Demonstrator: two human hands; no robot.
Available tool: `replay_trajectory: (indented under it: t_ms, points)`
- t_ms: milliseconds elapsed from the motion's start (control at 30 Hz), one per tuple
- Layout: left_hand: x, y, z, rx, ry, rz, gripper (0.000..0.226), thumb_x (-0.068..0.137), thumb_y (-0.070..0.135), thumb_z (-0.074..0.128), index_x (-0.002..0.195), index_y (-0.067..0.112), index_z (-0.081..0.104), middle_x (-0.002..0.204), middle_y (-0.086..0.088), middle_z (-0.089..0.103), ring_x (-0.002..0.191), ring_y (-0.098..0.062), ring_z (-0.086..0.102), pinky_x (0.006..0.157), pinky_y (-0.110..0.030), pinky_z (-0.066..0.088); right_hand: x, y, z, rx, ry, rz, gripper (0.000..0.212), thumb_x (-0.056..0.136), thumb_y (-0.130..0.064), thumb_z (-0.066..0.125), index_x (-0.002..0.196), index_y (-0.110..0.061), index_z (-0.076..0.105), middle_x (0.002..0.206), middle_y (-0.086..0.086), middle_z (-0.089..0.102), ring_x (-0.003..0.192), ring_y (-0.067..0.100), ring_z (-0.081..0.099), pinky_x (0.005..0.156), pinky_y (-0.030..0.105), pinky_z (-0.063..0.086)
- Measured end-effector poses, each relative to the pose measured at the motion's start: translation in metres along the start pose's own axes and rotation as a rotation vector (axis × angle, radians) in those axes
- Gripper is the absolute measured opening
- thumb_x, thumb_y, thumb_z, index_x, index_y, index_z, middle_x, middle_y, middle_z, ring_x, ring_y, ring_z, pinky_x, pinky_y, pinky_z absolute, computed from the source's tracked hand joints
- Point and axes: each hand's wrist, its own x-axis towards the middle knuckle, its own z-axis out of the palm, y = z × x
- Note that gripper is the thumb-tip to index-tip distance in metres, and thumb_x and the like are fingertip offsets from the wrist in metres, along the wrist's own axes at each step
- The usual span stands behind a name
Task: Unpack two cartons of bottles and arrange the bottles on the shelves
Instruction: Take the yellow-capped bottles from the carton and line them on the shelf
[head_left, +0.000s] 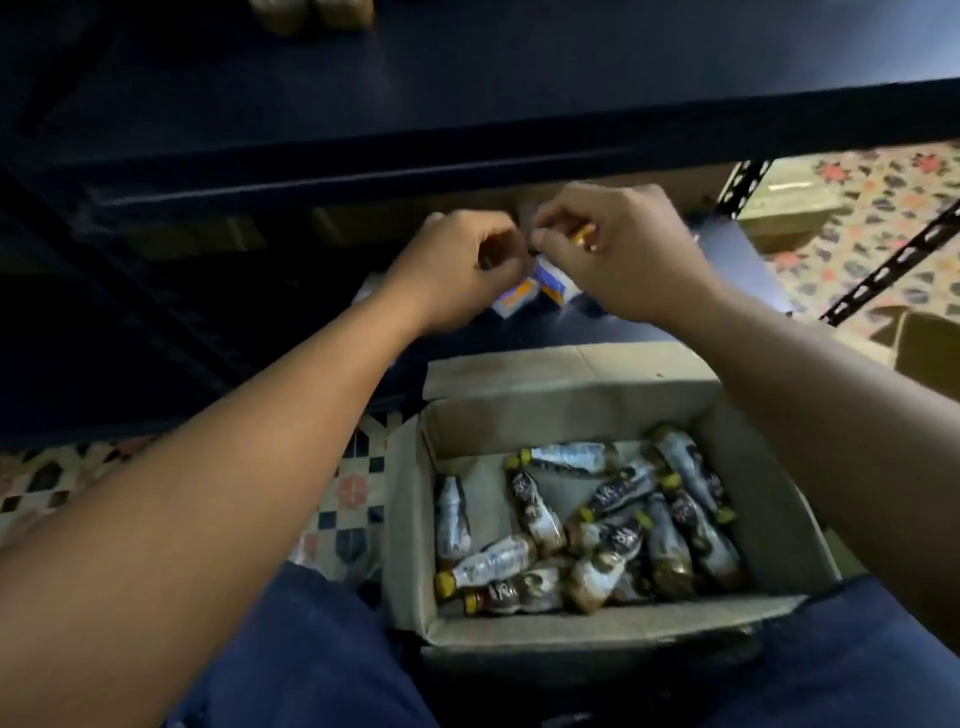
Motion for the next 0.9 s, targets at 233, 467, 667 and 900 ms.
replay_trajectory:
  t_ms: [233, 467, 667, 900]
  points:
    - [-0.028, -0.061, 0.124, 0.030, -0.633, -0.226, 0.018, 0.089, 0.036, 0.072, 0.104, 0.025, 0.070, 0.105, 0.005, 0.069, 0.098, -0.015, 0.064, 0.087, -0.029, 0.051, -0.064, 0.080, 0.054, -0.167, -0.964, 0.312, 0.045, 0.097, -0.043, 0.064, 0.138, -0.027, 0.058, 0.119, -0.007, 0.060, 0.114, 0.014, 0.056, 0.089, 0.025, 0.039]
    - [-0.069, -0.103, 0.214, -0.041, -0.851, -0.377, 0.022, 0.092, 0.040, 0.070, 0.100, 0.020, 0.072, 0.097, 0.003, 0.069, 0.089, -0.016, 0.063, 0.077, -0.030, 0.048, -0.106, 0.127, 0.125, -0.090, -1.124, 0.383, 0.048, 0.095, -0.053, 0.063, 0.136, -0.029, 0.059, 0.135, -0.008, 0.059, 0.122, 0.017, 0.056, 0.110, 0.035, 0.041]
    - [-0.083, -0.137, 0.262, -0.073, -0.731, -0.511, 0.016, 0.091, 0.030, 0.072, 0.101, 0.018, 0.072, 0.093, 0.002, 0.068, 0.085, -0.016, 0.062, 0.066, -0.024, 0.042, -0.129, 0.157, 0.181, -0.106, -1.110, 0.299, 0.046, 0.100, -0.047, 0.058, 0.140, -0.023, 0.058, 0.146, 0.001, 0.054, 0.130, 0.024, 0.051, 0.103, 0.031, 0.037]
    - [-0.107, -0.158, 0.303, -0.181, -0.475, -0.723, 0.028, 0.091, 0.030, 0.071, 0.108, 0.026, 0.049, 0.084, 0.007, 0.057, 0.081, -0.014, 0.056, 0.059, -0.025, 0.038, -0.156, 0.184, 0.228, -0.075, -1.045, 0.381, 0.061, 0.094, -0.034, 0.069, 0.149, -0.026, 0.045, 0.146, 0.006, 0.054, 0.130, 0.030, 0.052, 0.107, 0.041, 0.043]
